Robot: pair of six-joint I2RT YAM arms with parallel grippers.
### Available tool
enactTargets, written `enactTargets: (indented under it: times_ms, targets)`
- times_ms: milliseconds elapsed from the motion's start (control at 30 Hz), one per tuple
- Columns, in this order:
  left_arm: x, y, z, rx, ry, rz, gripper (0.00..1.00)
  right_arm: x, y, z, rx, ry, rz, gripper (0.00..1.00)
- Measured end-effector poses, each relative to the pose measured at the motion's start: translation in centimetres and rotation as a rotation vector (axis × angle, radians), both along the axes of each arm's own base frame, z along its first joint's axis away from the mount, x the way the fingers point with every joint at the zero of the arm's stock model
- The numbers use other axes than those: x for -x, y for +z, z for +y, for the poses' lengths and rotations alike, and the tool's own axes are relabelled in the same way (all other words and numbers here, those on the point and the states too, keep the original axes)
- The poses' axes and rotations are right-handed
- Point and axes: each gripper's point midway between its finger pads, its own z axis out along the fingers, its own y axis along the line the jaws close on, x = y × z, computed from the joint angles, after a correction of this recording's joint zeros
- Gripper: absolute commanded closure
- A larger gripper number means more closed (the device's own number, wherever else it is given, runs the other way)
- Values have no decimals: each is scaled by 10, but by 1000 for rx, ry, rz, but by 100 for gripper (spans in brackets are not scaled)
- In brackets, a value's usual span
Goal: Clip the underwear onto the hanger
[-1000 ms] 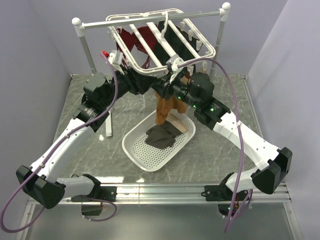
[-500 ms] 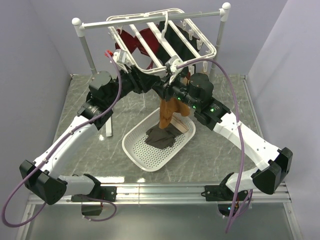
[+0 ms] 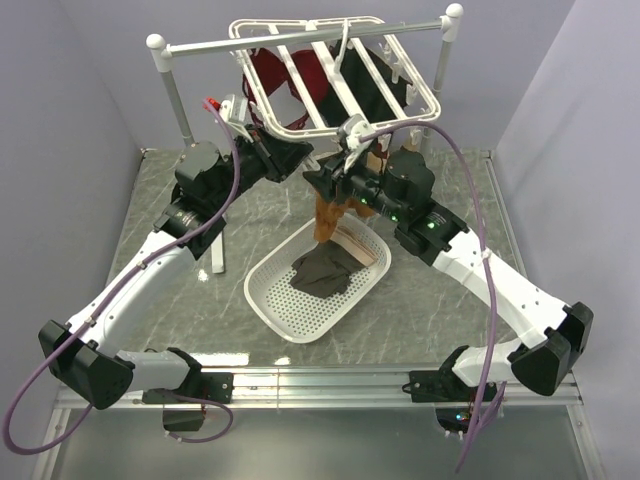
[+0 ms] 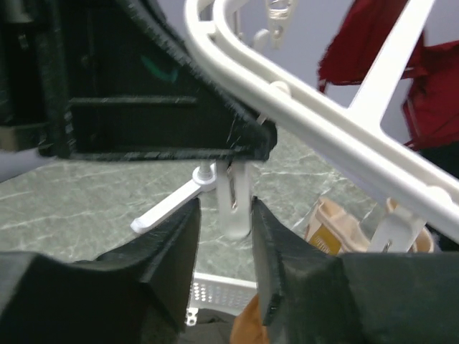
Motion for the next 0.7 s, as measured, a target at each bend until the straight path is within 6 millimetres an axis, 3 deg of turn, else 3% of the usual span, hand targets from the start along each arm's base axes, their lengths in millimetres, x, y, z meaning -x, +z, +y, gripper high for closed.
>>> enactTargets:
  times_ms: [67, 267, 533, 700]
  targets:
    - [-1, 0, 1, 0, 7, -1, 100, 4, 0, -4, -1, 7, 5, 48]
    - [-2, -1, 2, -3, 10, 2, 100, 13, -1, -21, 40, 54, 7, 46]
    - [-2, -2, 2, -6, 10, 4, 100, 38, -50, -36, 328, 233, -62, 51]
    - [-2, -2, 2, -7, 10, 4, 100, 42, -84, -42, 469, 277, -95, 54]
